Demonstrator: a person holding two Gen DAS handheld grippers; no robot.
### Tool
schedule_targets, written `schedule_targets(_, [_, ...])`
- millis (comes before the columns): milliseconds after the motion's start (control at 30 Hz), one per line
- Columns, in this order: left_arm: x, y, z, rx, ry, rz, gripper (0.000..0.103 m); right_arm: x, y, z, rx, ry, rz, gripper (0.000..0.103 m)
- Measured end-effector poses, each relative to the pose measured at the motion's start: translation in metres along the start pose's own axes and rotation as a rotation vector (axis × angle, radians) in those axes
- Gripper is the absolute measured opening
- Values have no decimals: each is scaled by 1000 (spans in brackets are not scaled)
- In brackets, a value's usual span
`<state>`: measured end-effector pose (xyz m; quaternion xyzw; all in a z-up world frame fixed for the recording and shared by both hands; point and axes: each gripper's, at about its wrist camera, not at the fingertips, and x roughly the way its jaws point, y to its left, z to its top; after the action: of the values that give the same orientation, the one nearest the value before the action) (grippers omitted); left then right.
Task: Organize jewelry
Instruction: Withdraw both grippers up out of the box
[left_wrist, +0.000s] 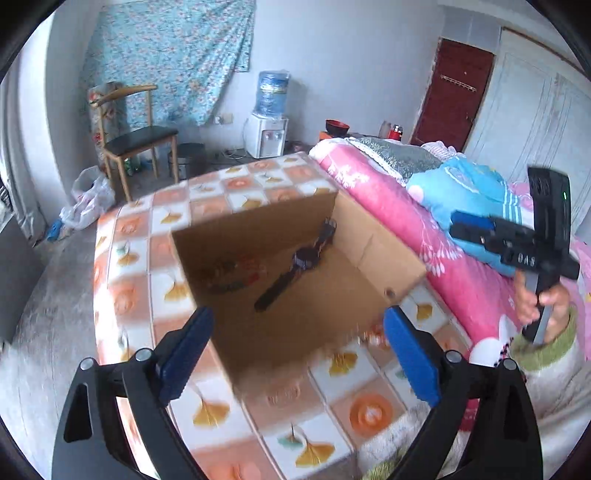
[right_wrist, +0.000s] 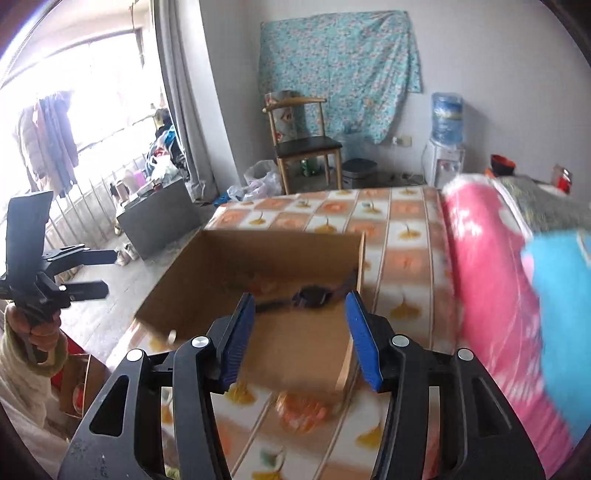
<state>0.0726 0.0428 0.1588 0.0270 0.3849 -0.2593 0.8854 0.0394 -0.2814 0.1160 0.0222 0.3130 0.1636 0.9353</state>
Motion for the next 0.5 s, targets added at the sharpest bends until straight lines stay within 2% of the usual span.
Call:
schedule_targets(100, [1,-4,-44,-14,9,18,94,11,9,-43,42,55,-48,50])
schedule_targets(200, [26,-10,-80,-41,69,12,95,42,4,-88,186,172,-42,50])
schedule_targets(233, [34,-10,-89,-39,80,27,95,49,2,-96,216,194,-45,50])
schedule_targets(267, [49,-15,-101,-31,107,74,95,58,-1,-105,250,221,-54,47])
schedule_targets(333, [71,-19,-111,-17,132,108,95,69,-8,-111,292,257,-70,39])
schedule_targets(400, [92,-20,-118,-5,153,146,95,71,-15,-110,349,255,-44,32])
schedule_targets(433, [98,-18,-118,-3,138,154,95,72,-18,-104,363,241,-15,32])
schedule_targets(500, [101,-13,-114,1,99,197,95,74,-20,-89,350,200,-11,30])
